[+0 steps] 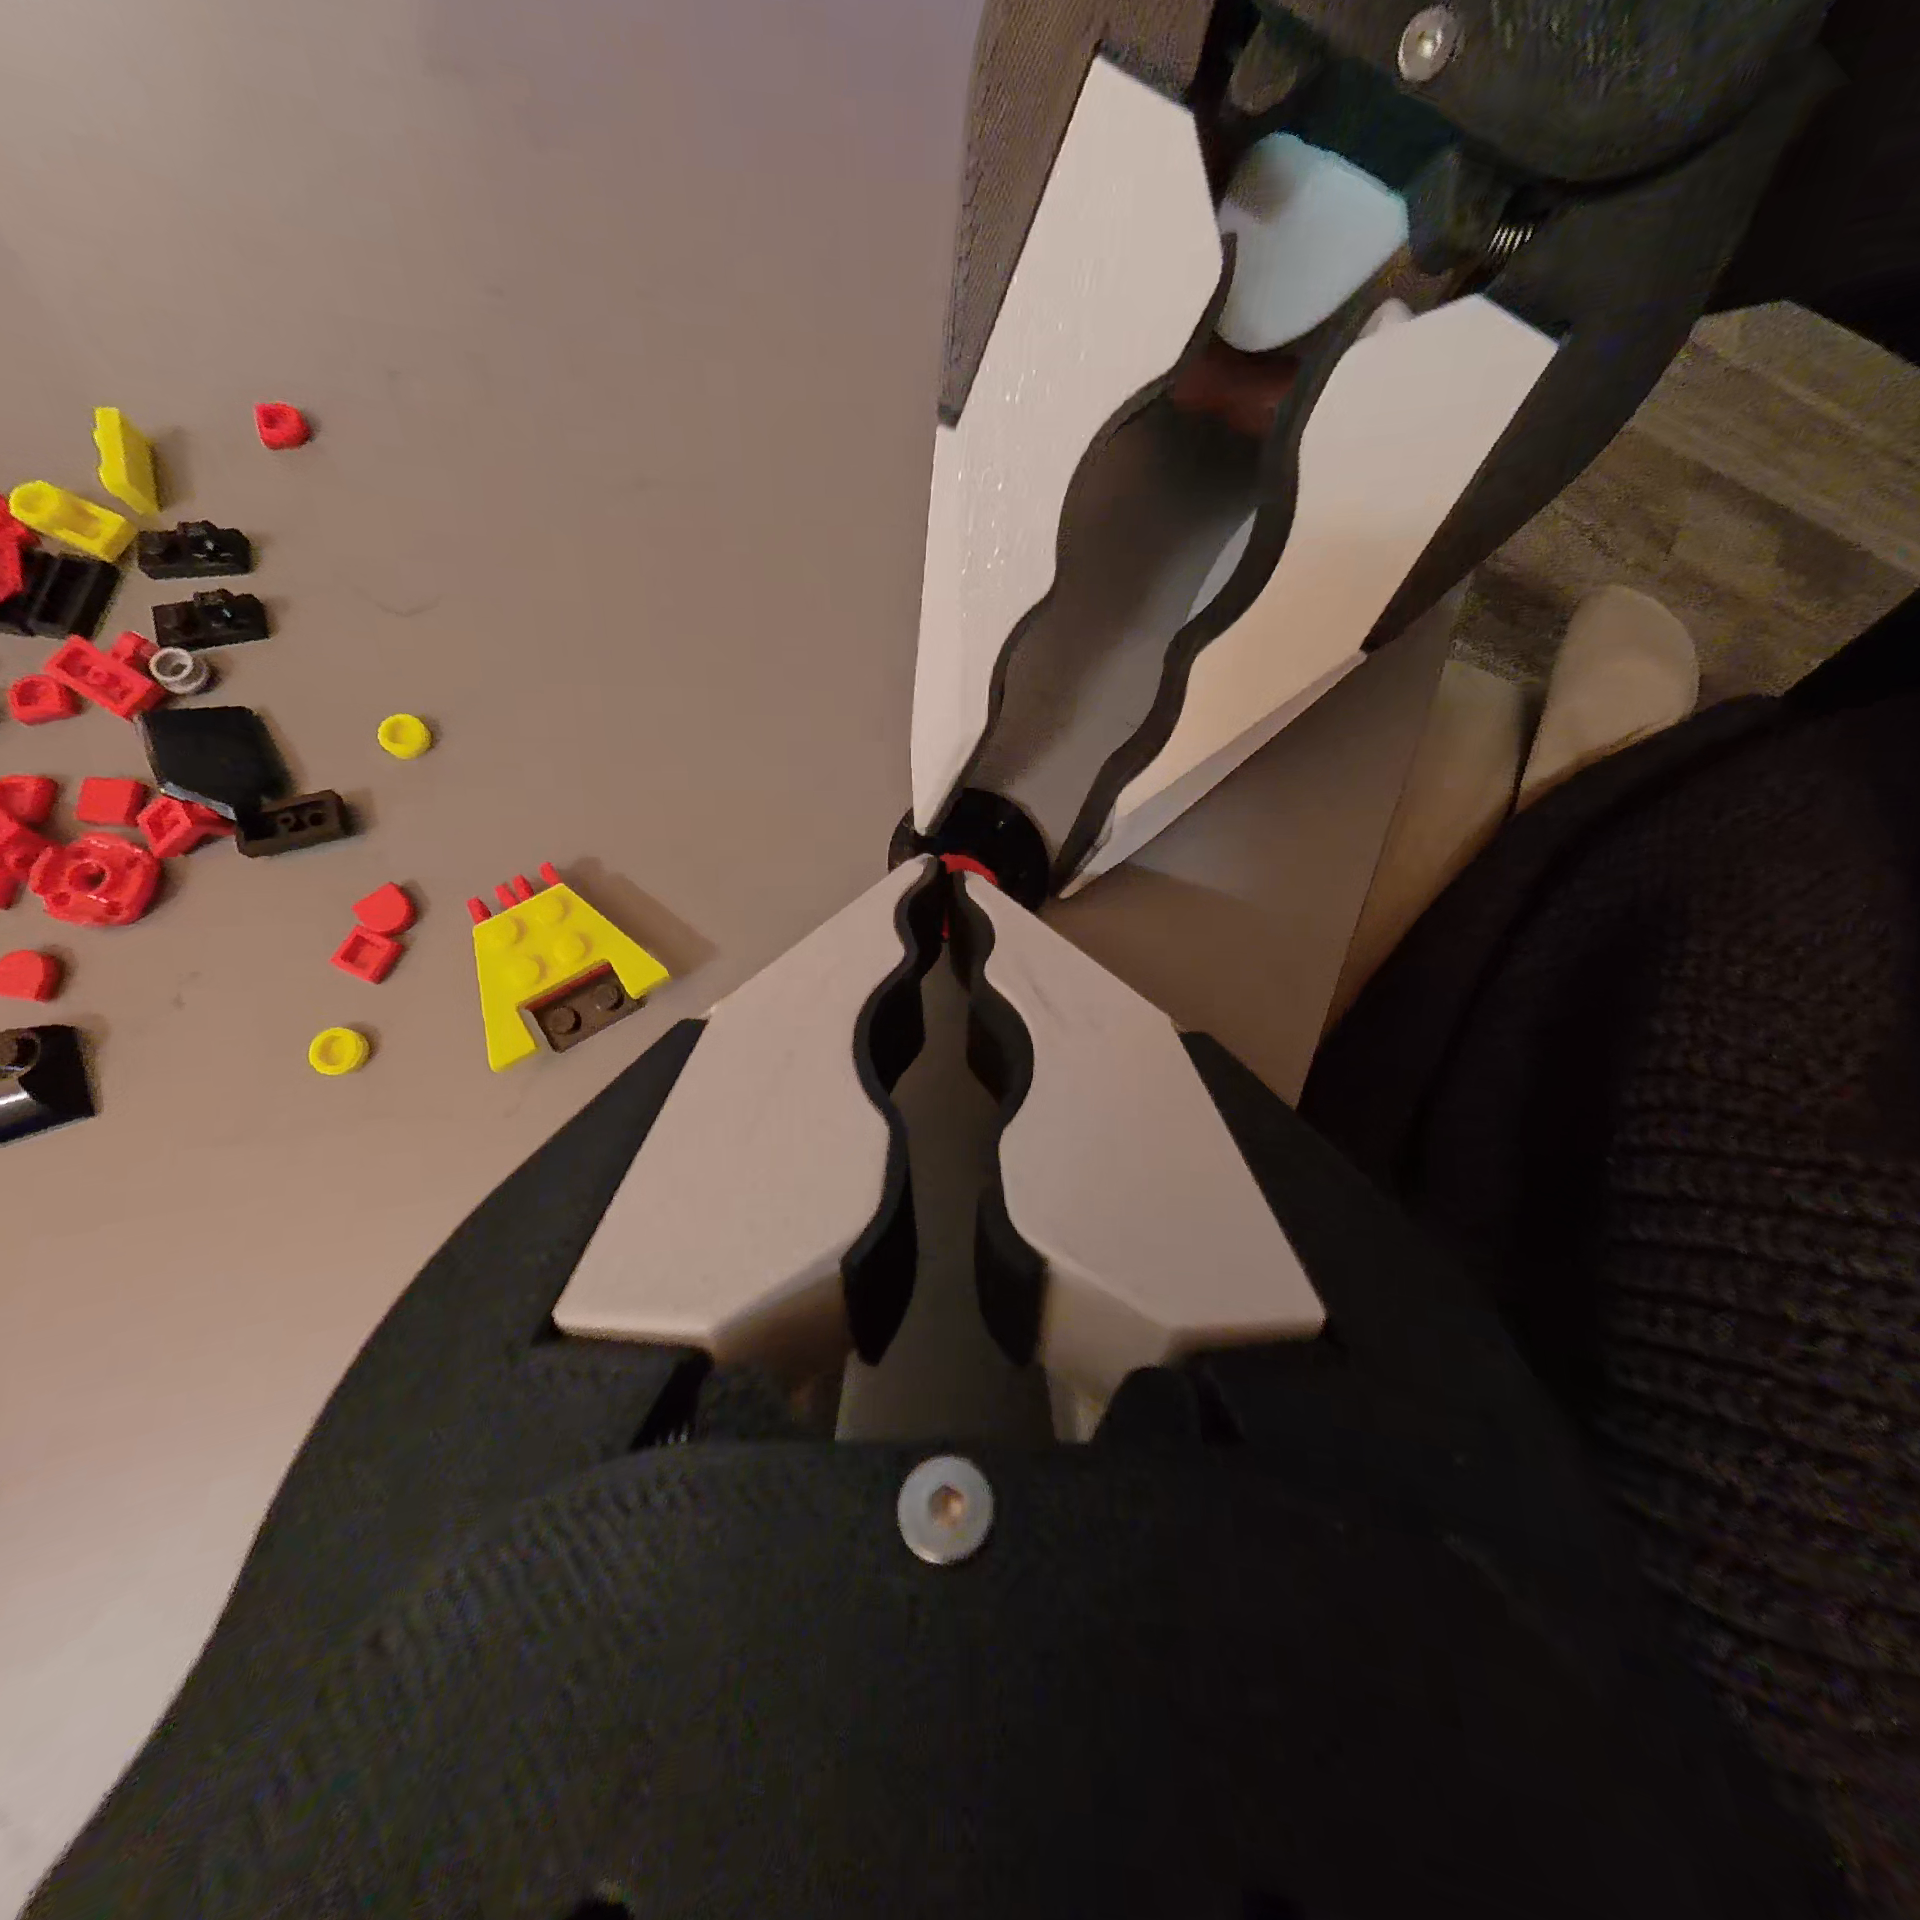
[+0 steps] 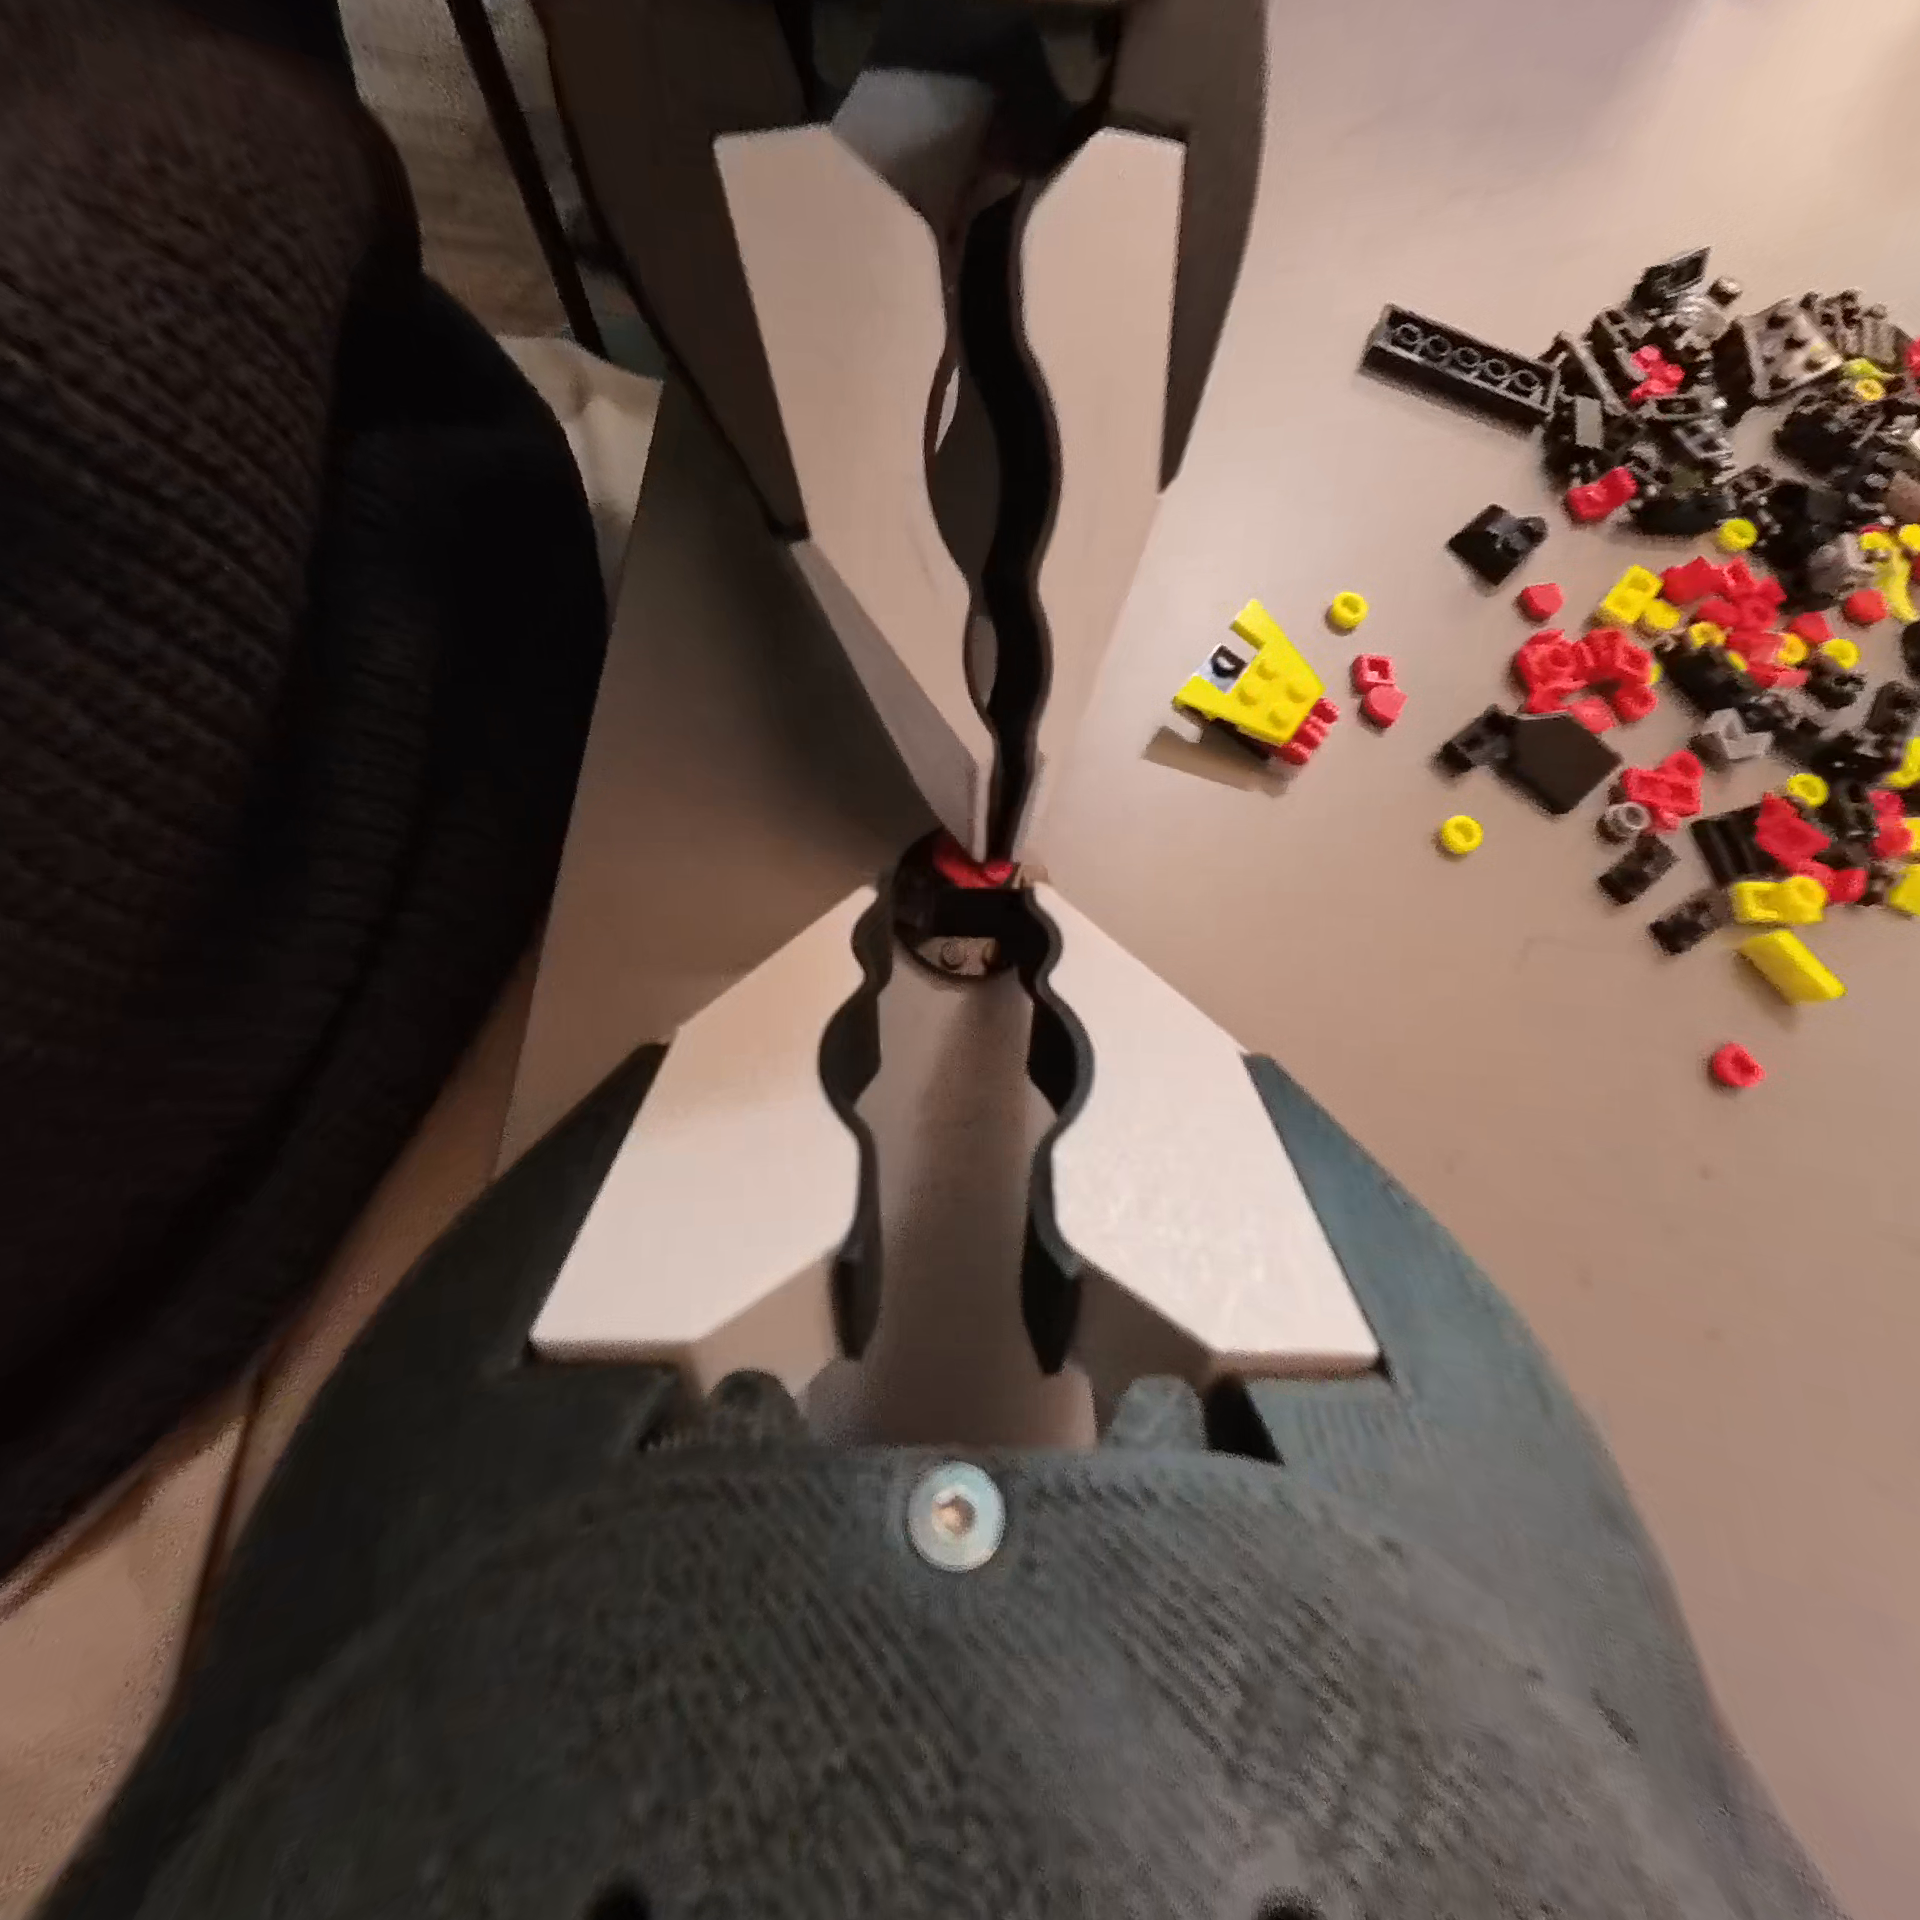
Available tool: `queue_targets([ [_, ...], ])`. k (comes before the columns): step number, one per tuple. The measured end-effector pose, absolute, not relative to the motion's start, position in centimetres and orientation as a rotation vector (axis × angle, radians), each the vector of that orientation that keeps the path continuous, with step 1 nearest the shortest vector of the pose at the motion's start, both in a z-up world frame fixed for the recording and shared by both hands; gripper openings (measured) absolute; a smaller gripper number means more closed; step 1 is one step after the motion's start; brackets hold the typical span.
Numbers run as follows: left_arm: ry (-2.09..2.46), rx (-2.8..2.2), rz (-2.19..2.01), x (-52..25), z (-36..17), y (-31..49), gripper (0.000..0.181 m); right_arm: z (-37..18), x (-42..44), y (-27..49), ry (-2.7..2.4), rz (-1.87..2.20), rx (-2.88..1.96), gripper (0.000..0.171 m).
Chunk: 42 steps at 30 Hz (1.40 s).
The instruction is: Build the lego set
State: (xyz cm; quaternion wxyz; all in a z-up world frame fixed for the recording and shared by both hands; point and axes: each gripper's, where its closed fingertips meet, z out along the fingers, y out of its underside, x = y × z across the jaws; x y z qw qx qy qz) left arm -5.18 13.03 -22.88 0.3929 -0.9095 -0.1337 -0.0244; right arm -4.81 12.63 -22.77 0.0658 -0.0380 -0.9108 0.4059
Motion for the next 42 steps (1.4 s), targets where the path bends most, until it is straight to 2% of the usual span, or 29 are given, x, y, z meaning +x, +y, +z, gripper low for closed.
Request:
queue_targets([
  [9, -0.325, -2.307, -0.073, -5.14, -22.88, 13.02, 0.0, -22.77, -4.83, 12.58, -2.814, 1.243, -0.101, 0.02],
  [11, -0.32, -2.308, -0.066, -5.14, -22.89, 13.03, 0.0, -22.69, -5.09, 12.58, -2.818, 1.248, -0.112, 0.014],
  [29, -0.455, -2.305, -0.116, -5.21, -22.97, 13.08, 0.0, -22.94, -5.05, 12.66, -2.821, 1.204, -0.206, 0.014],
  [42, -0.405, -2.359, -0.044, -5.22, -23.27, 12.89, 0.0, -22.38, -5.16, 12.69, -2.779, 1.348, -0.271, 0.013],
])
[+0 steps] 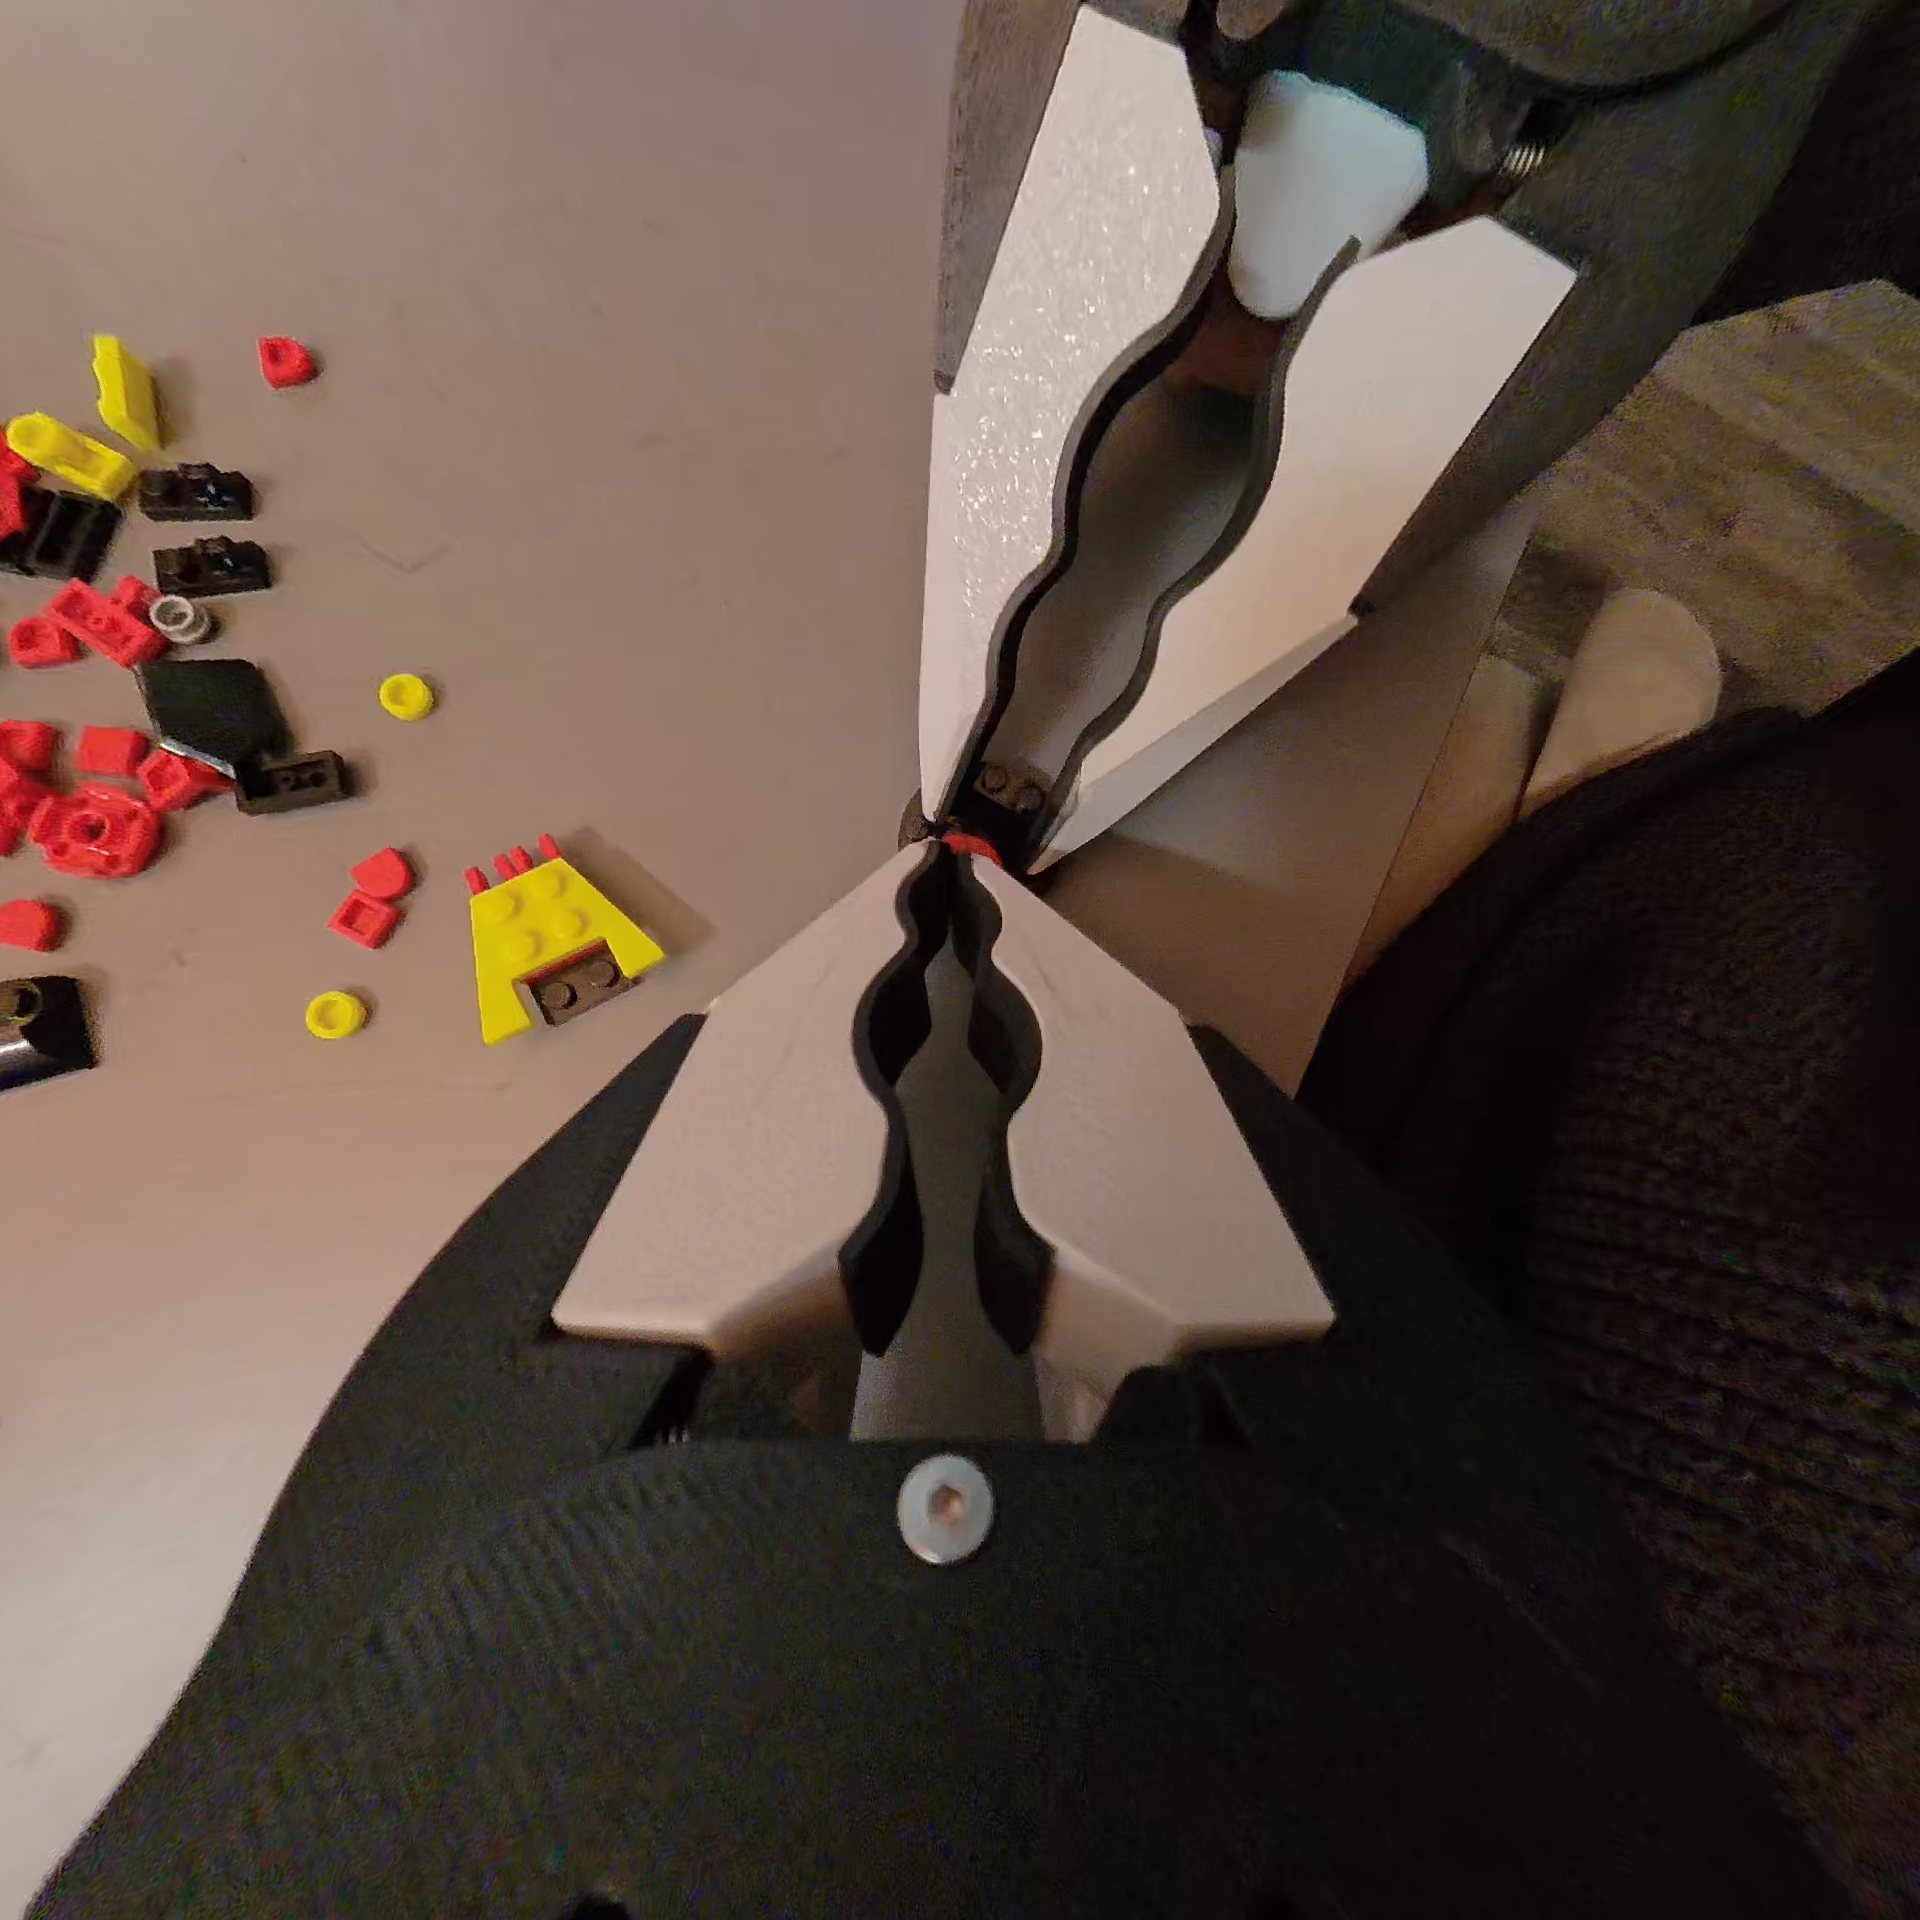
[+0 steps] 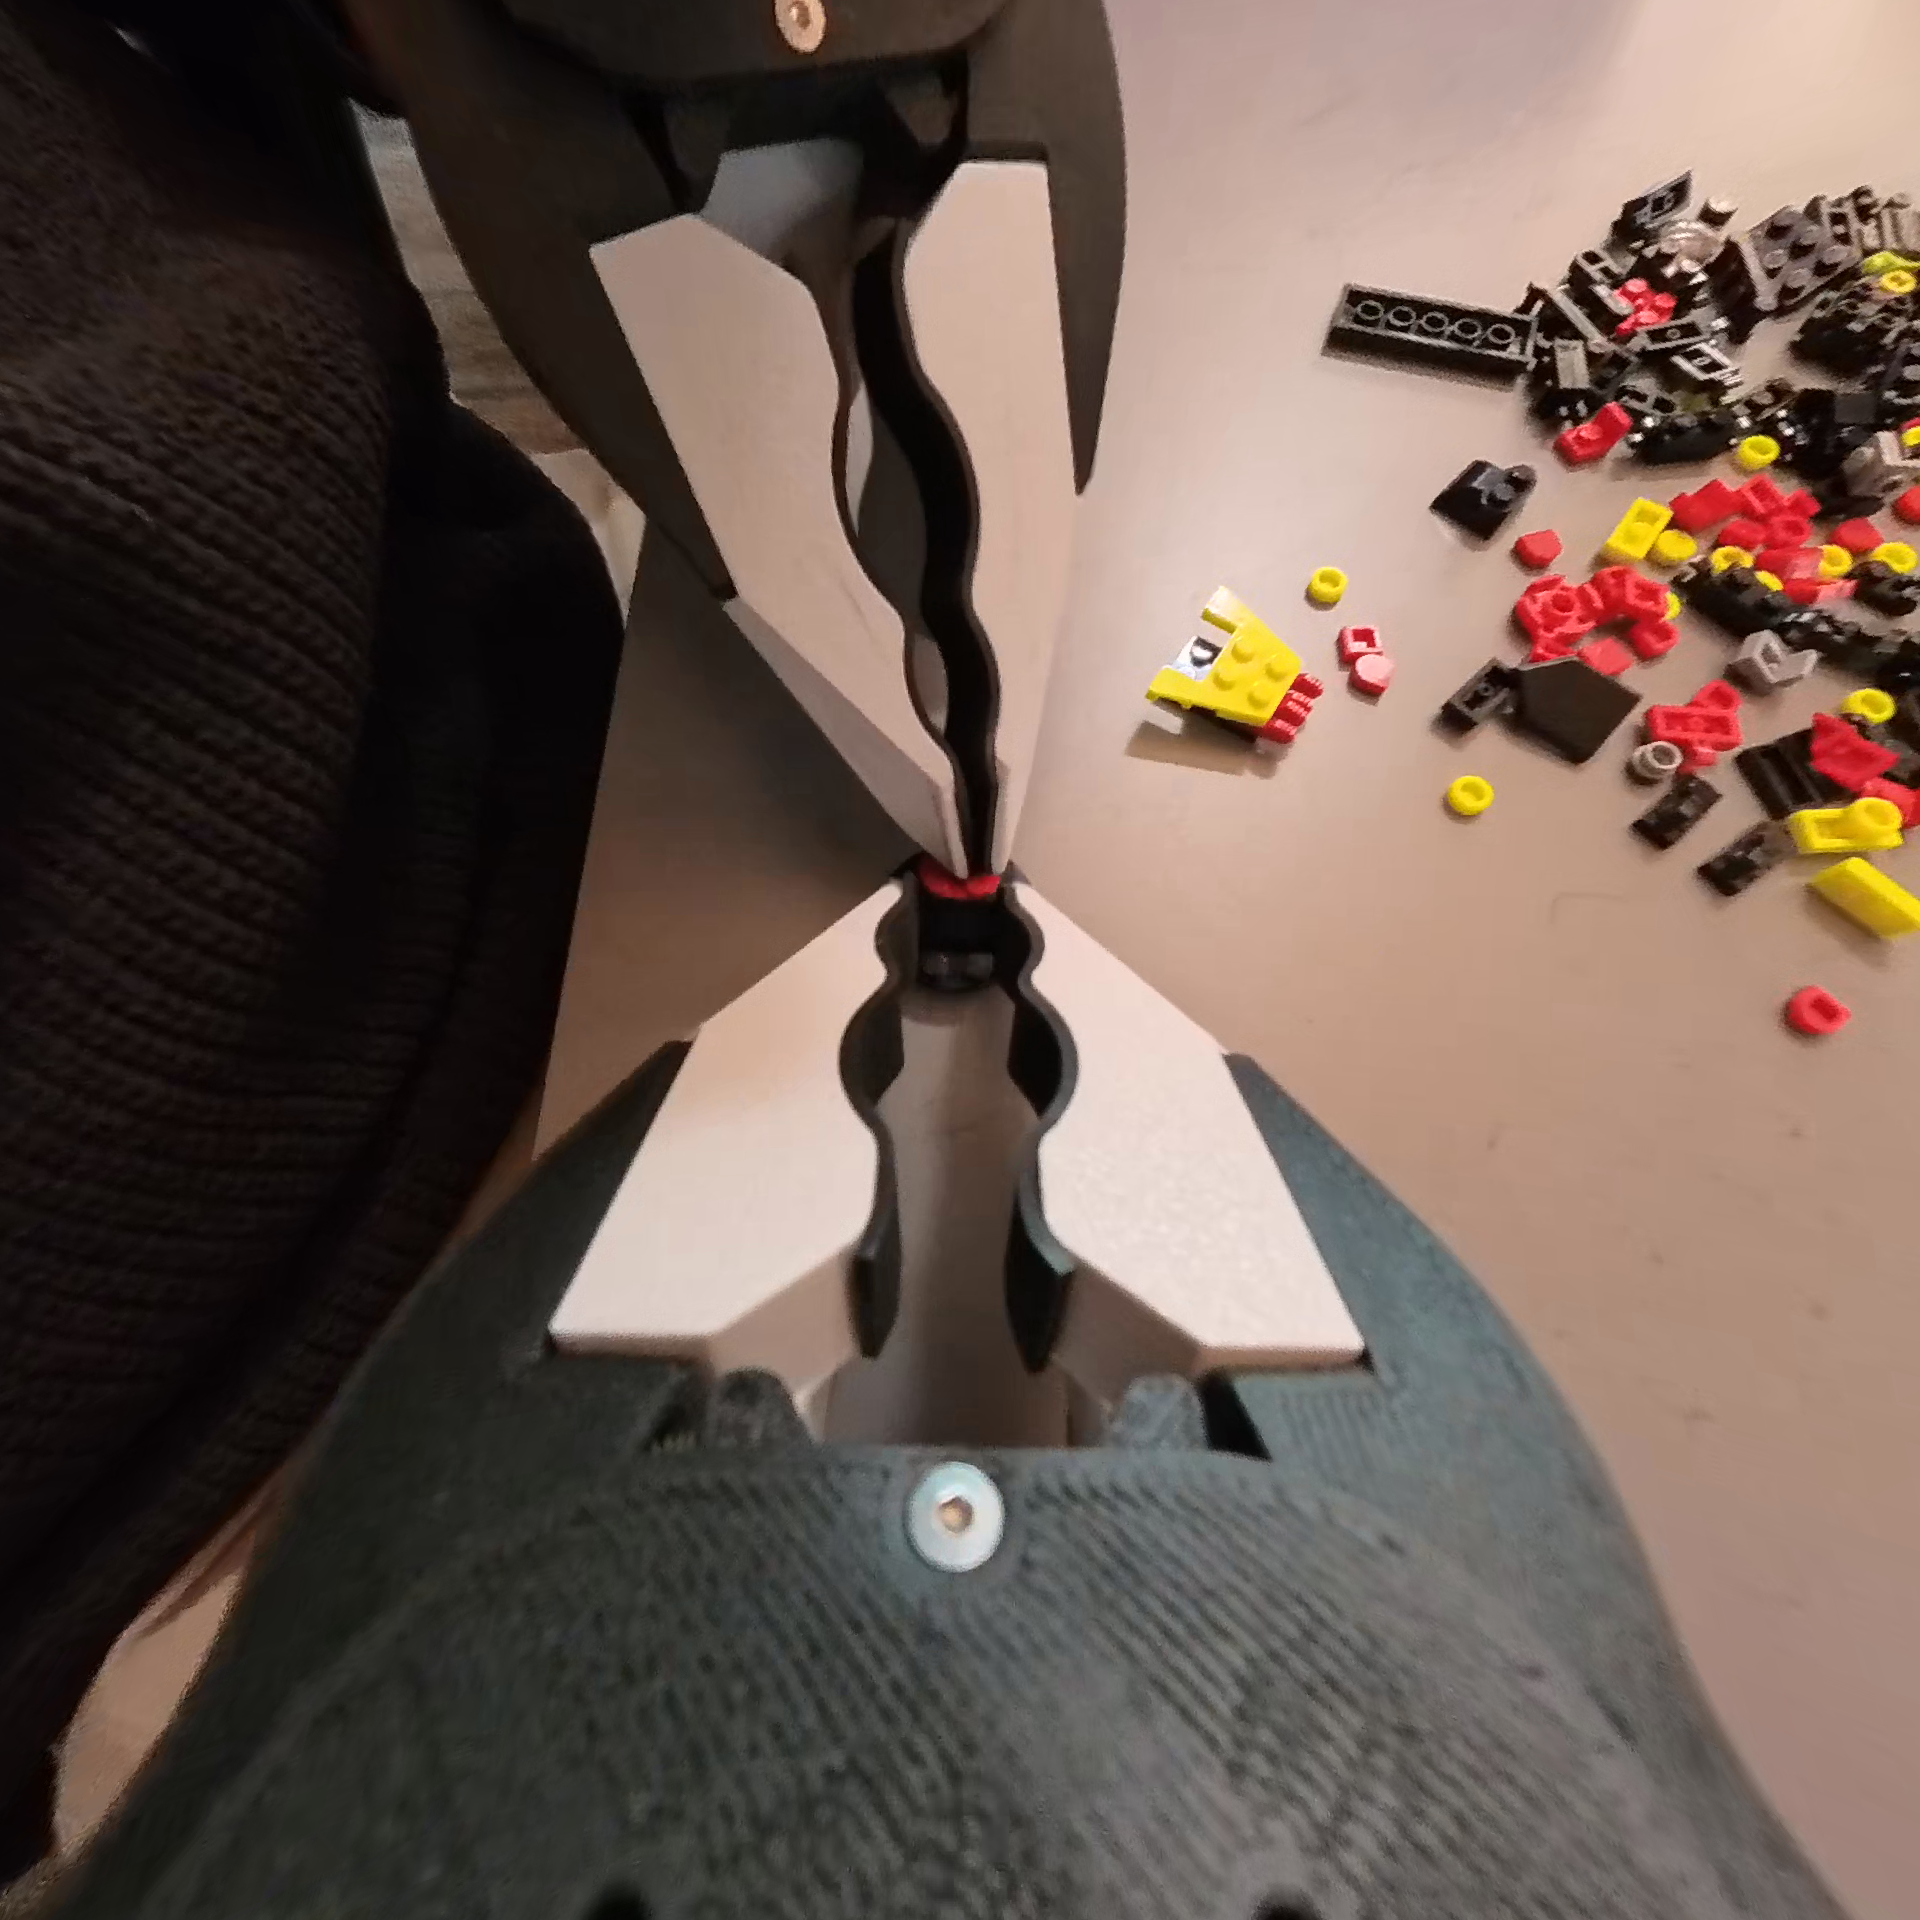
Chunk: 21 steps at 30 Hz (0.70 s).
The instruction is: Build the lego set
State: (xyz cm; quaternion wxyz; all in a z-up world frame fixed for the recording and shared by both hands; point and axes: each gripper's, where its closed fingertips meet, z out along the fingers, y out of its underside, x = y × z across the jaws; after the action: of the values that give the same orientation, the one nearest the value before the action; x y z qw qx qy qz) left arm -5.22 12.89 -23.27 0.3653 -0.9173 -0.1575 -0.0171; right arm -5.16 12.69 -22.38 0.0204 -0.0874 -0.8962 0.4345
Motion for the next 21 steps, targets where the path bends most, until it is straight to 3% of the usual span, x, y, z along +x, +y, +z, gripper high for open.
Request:
queue_targets([
  [4, -0.337, -2.394, 0.031, -5.0, -23.4, 13.1, 0.001, -17.9, -6.3, 12.0, -2.622, 1.694, -0.429, 0.013],
  [6, -0.344, -2.397, 0.024, -5.0, -23.4, 13.1, 0.001, -19.9, -7.6, 14.0, -2.594, 1.377, -0.305, 0.014],
  [11, -0.344, -2.388, 0.013, -5.1, -23.3, 13.1, 0.0, -17.8, -8.2, 15.5, -2.525, 1.591, -0.472, 0.013],
  [21, -0.379, -2.306, -0.015, -5.8, -22.4, 13.3, 0.0, -19.8, -13.2, 13.8, -2.469, 1.376, -0.525, 0.014],
])
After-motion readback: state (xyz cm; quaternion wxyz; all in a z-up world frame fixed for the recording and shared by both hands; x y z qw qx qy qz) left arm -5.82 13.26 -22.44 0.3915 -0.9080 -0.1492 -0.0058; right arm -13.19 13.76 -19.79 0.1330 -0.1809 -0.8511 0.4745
